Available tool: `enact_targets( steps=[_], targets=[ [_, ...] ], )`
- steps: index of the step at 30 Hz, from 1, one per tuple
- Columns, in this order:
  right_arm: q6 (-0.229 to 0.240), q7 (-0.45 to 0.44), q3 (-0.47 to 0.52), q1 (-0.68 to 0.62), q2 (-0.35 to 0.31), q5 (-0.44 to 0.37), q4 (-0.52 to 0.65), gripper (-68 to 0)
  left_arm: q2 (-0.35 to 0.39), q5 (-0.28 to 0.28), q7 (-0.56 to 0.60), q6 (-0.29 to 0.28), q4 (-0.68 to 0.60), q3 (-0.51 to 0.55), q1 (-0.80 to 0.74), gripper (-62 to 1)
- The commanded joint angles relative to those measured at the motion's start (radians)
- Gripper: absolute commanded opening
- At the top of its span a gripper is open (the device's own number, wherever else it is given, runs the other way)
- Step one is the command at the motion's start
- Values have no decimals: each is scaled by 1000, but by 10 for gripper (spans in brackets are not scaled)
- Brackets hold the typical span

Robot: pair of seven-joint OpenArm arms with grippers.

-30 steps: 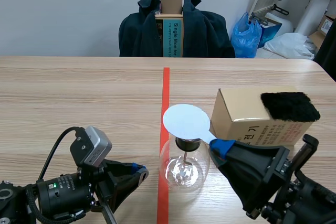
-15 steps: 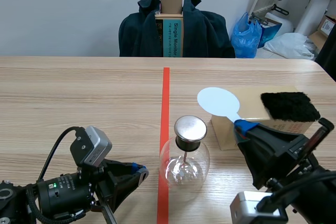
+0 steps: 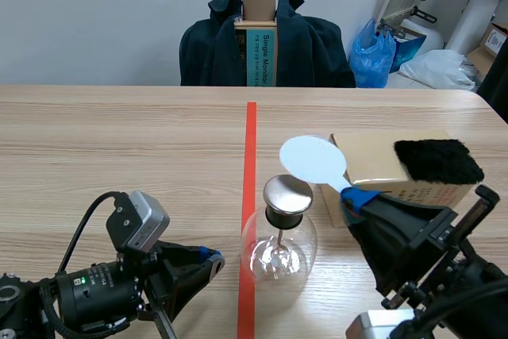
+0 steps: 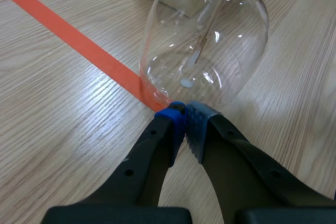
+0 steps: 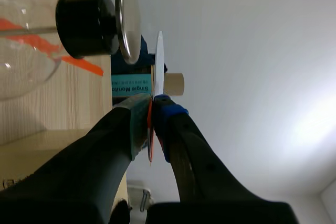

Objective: Do the electroscope experiment.
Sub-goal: 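Move the plate toward and away from the electroscope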

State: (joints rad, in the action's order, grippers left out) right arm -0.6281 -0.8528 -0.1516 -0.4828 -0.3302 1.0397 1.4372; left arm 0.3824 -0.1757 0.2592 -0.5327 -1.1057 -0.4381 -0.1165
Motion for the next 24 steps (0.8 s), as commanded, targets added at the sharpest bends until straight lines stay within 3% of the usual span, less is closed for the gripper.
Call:
enact_targets(
  steps=[1, 9, 24],
  targets=[
    [-8, -31, 8, 0, -16, -14, 21, -667, -5, -11, 13, -5, -19, 1, 1, -577],
    [-8, -167, 8, 0, -16, -14, 21, -667, -5, -11, 13, -5, -19, 1, 1, -577],
    [-8, -182, 8, 0, -16, -14, 21, -667, -5, -11, 13, -5, -19, 1, 1, -577]
  ],
)
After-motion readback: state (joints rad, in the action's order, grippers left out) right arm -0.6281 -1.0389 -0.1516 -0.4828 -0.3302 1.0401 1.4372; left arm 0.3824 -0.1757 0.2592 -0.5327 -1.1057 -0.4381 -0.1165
